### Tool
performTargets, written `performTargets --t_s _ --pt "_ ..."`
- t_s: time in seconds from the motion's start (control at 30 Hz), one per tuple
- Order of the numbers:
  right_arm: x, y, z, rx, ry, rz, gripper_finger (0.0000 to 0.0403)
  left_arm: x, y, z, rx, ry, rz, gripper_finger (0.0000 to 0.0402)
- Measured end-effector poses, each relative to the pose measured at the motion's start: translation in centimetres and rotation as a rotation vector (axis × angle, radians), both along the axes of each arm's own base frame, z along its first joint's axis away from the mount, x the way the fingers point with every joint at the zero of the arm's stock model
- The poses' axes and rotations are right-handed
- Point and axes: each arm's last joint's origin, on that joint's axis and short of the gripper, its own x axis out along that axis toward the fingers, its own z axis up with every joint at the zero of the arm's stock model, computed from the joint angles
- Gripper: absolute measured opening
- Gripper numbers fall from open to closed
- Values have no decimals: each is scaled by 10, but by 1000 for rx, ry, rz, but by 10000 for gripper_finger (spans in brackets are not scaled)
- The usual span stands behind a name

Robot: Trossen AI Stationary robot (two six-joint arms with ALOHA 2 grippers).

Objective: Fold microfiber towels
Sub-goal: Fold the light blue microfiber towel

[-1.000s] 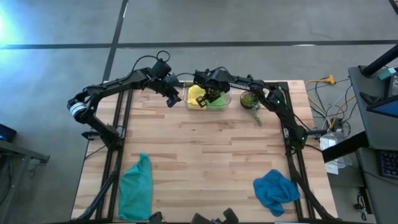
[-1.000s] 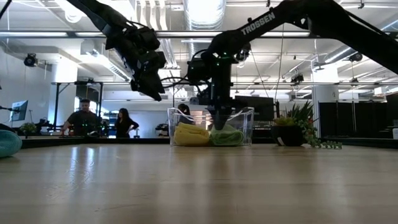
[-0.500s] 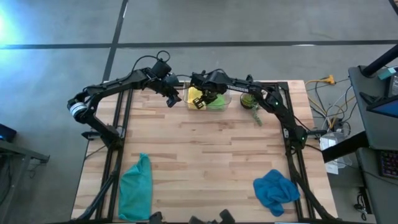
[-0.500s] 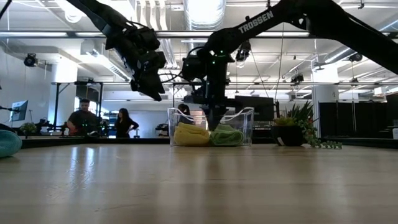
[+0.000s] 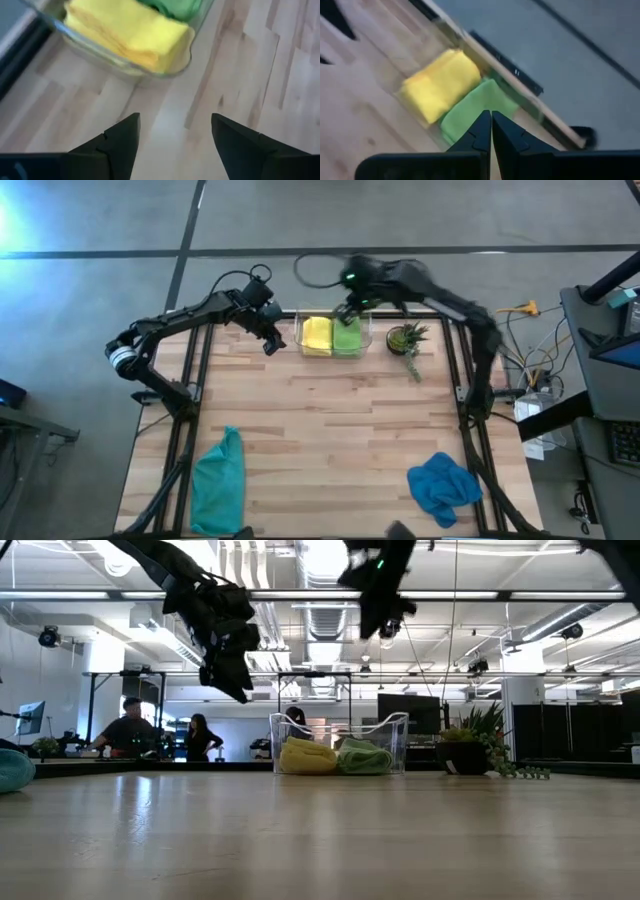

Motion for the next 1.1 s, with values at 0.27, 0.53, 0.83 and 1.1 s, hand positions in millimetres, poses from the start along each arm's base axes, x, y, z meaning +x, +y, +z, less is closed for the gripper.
performTargets --t_s 0.27,0.53,0.83,1.1 --pt "-70 45 42 -37 -97 26 8 -4 -6 -4 -26 39 -102 228" --pt "-108 96 -19 39 -124 141 9 -2 -15 10 -211 -126 -136 226" --pt "-105 130 -79 206 -699 412 9 -30 -74 73 -237 -300 -97 155" --pt "-95 130 -85 134 -1104 448 9 -60 -147 107 -450 -361 -101 105"
